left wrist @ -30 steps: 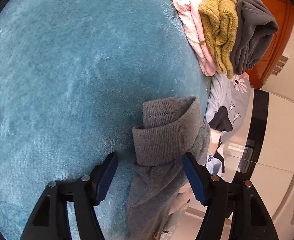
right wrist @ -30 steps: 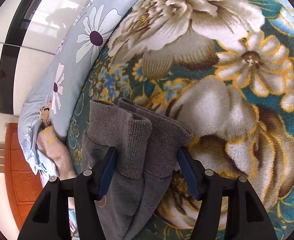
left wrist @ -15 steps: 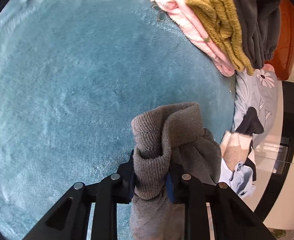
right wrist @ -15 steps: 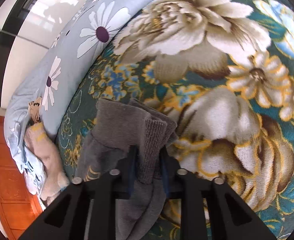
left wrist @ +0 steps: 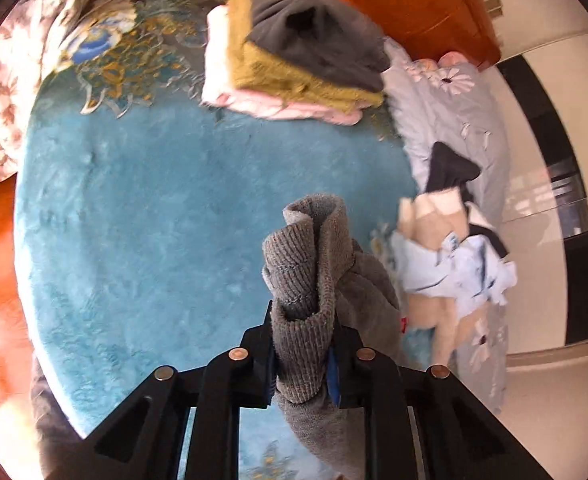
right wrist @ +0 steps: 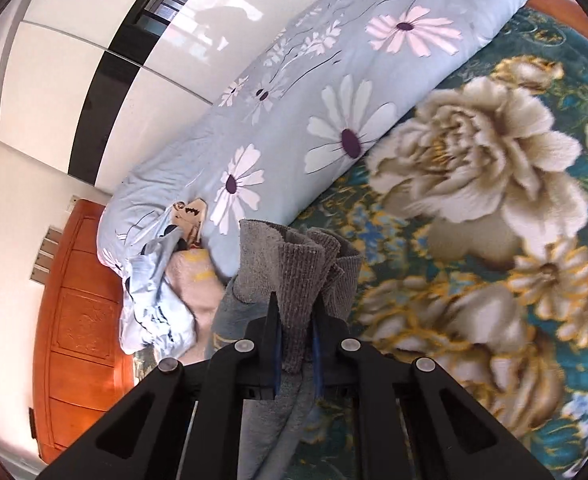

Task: Fold clothes

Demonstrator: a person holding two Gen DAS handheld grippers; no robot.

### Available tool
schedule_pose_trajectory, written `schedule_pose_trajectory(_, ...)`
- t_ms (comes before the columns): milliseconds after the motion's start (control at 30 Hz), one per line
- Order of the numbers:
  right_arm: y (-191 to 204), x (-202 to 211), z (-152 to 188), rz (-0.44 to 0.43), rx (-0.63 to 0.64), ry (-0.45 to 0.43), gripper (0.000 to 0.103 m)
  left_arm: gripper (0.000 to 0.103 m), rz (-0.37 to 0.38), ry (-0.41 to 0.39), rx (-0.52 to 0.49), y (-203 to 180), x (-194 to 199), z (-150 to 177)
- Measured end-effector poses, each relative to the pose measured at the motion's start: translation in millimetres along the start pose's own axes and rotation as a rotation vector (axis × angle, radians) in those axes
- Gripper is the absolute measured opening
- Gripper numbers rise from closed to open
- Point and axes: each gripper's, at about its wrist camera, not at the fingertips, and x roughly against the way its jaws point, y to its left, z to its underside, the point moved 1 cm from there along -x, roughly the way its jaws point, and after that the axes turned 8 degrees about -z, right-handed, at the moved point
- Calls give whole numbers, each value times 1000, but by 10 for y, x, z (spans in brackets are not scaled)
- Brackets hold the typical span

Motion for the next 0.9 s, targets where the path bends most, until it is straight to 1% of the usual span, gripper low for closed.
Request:
schedule_pose_trajectory(67, -336, 22, 92, 52, -44, 18, 12, 21, -69, 64, 46, 253, -253, 172)
schedule_pose_trajectory(133, -633, -7, 191, 110, -103, 42, 12, 21, -112, 93, 99, 448, -409, 333)
schedule_pose_trajectory(200, -859, -39, 303, 150, -162, 65, 12, 21, -120, 83, 121, 547, -417, 435)
schedule_pose_trajectory(233, -870, -38, 329, 149, -165, 67, 12, 21, -109, 72, 120, 543, -374, 456)
schedule_pose_trajectory(300, -768, -18, 327, 147, -124, 67, 12, 21, -87, 50, 117, 534, -288, 498)
schedule_pose_trajectory(367, -413, -23, 301, 171, 32, 76, 12, 21, -77, 19, 97, 454, -201, 530)
schedule_pose_trajectory(433, 86, -56, 364, 194, 251, 81, 12, 21, -97, -6, 70, 364, -168, 567)
schedule_pose_trajectory(467, 355, -86, 467, 197, 370, 82, 12, 21, -107, -18, 57, 320, -153, 586)
schedule_pose_trajectory(500, 613, -120, 596, 192, 482, 83, 12, 21, -124, -22, 46, 301, -168, 617)
schedule_pose_trajectory(567, 1098, -244, 949, 145, 687, 106, 12, 22, -139, -15, 50, 307, -190, 637)
schedule_pose_trajectory(633, 1469, -400, 1369, 89, 842, 148, 12, 22, -96, -21, 102, 388, -171, 658)
schedule_pose_trajectory(700, 1750, -599, 1792, 43, 948, 211, 12, 22, -60, -19, 134, 436, -152, 666)
schedule_pose_trajectory(767, 1973, -854, 2269, -8, 1009, 302, 12, 22, -83, -20, 107, 410, -139, 664)
schedule_pose_trajectory(833, 2091, -1092, 2746, -32, 1062, 380, 12, 22, -76, -21, 102, 395, -122, 667)
schedule_pose_trajectory(900, 2127, -1268, 3171, -50, 1111, 464, 12, 22, -61, -22, 108, 395, -108, 671)
